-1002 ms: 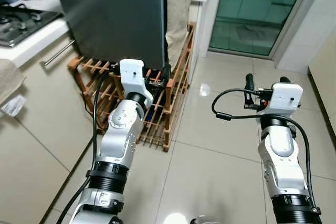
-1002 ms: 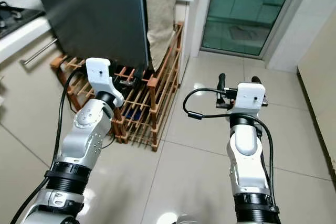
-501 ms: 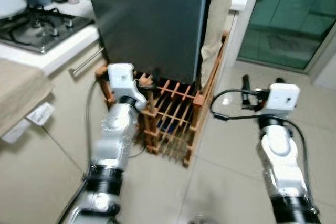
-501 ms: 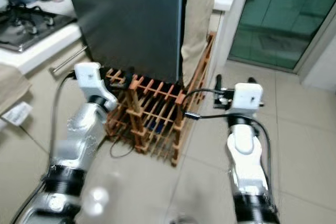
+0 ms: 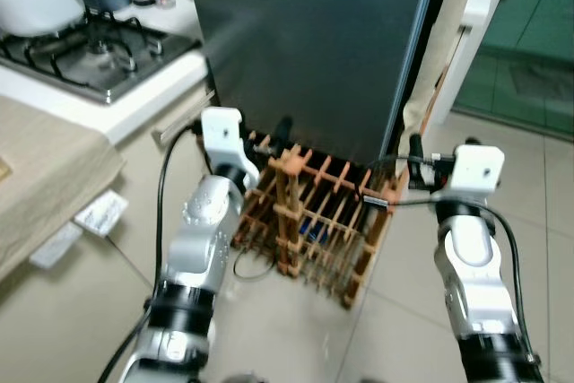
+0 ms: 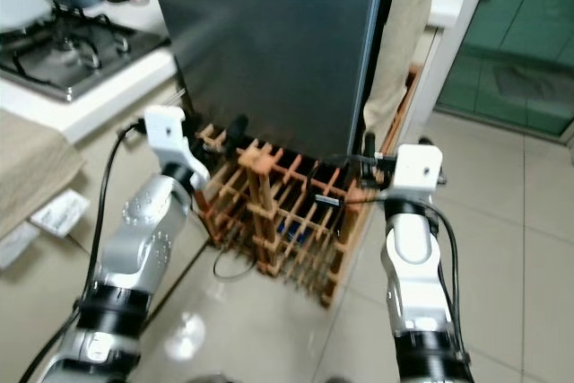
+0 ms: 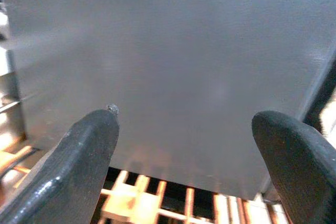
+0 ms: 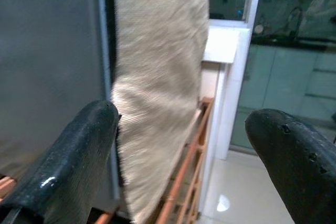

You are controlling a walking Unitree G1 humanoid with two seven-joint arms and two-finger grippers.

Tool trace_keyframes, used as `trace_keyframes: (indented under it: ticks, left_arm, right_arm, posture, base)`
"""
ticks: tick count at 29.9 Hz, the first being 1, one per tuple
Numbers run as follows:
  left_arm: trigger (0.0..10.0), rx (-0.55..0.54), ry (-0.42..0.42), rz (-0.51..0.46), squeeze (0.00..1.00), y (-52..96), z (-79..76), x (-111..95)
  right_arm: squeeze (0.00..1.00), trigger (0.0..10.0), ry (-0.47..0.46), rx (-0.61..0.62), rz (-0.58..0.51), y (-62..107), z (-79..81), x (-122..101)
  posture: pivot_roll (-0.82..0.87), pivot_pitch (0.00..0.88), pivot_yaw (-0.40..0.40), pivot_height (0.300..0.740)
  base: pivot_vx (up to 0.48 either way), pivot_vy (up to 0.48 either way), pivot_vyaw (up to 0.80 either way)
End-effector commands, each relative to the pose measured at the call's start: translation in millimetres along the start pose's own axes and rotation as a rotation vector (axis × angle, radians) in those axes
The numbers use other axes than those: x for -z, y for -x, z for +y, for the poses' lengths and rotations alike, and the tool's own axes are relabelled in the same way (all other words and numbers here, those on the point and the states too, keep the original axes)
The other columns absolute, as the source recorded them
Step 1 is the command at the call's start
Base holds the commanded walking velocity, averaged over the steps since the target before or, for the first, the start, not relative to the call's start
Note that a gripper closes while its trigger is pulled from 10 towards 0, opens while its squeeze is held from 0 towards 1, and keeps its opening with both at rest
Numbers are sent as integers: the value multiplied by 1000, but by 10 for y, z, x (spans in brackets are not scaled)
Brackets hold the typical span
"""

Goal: Restocking fridge

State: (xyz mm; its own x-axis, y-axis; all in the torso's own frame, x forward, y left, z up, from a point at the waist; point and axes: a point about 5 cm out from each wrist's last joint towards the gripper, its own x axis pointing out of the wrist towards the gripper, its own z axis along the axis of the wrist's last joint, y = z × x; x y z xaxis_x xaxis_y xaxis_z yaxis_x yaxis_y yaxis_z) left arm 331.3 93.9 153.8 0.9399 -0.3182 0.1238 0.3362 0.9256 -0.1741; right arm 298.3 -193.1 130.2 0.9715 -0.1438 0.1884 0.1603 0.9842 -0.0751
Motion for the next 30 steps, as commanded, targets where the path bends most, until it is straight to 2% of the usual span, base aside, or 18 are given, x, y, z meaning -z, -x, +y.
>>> trace_keyframes:
  ticks: [1,8,12,20,25,30]
  left_arm:
    - [10000,13,-15,6,0,-19,-17,-16]
    - [10000,19,-14,29,0,-37,-22,27]
    - [10000,-21,-18,40,0,-62,35,28]
    - [10000,-49,-24,46,0,-95,53,26]
    - [10000,-50,-24,39,0,-113,31,16]
    - [10000,-78,-3,26,0,-126,43,-2]
  right_arm:
    - [514,10000,3,6,-11,-5,-27,-31]
    - [514,10000,32,35,-25,-5,-74,-58]
    - [522,10000,47,43,-42,-22,-114,-89]
    - [518,10000,60,54,-46,-19,-143,-115]
    - [518,10000,64,35,-46,-17,-125,-106]
    - [518,10000,67,43,-69,-15,-135,-147]
  posture:
    - [-148,34,41,732]
    - [-150,24,42,732]
    - [-156,25,44,732]
    - [-163,34,40,732]
    - [-165,41,40,732]
    - [-167,44,40,732]
  base:
    - [0,-454,0]
    - [36,-434,-67]
    - [0,0,-800]
    - [0,0,0]
    - [0,0,-779]
    - [0,0,0]
